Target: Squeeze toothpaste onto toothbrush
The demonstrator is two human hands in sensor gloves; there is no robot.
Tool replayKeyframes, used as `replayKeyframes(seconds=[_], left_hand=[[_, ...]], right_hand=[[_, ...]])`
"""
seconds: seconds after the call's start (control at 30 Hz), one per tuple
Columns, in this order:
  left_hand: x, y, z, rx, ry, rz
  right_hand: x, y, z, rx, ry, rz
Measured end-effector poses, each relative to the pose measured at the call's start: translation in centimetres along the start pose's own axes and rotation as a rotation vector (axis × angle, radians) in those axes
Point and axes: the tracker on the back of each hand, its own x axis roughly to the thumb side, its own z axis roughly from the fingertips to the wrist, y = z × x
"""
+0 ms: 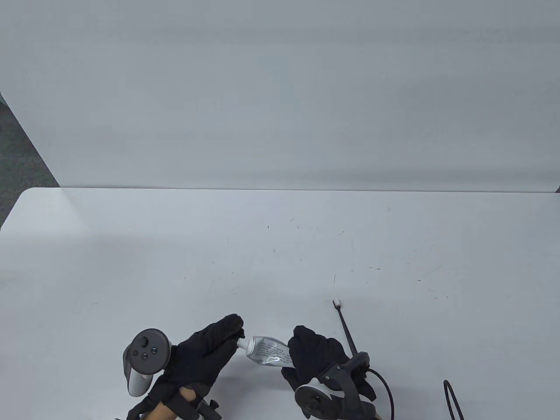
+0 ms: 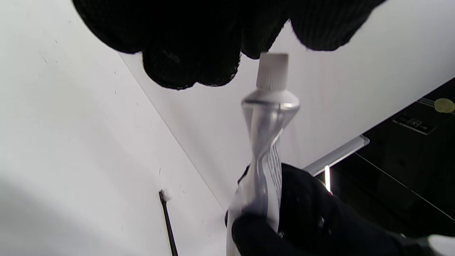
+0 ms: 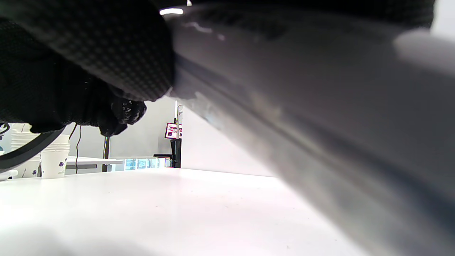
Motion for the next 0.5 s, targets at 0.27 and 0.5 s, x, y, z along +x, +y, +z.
replayKeyframes(seconds=[0.27, 0.5], left_hand=[[1.6, -1.1, 0.2, 0.067, -0.035, -0.242], [0.9, -0.6, 0.3, 0.119, 0.024, -0.194]], right_hand=[[1.0, -0.2, 0.1, -0.030, -0.048, 0.032], [1.5, -0.5, 0.0, -0.050, -0.065, 0.086]])
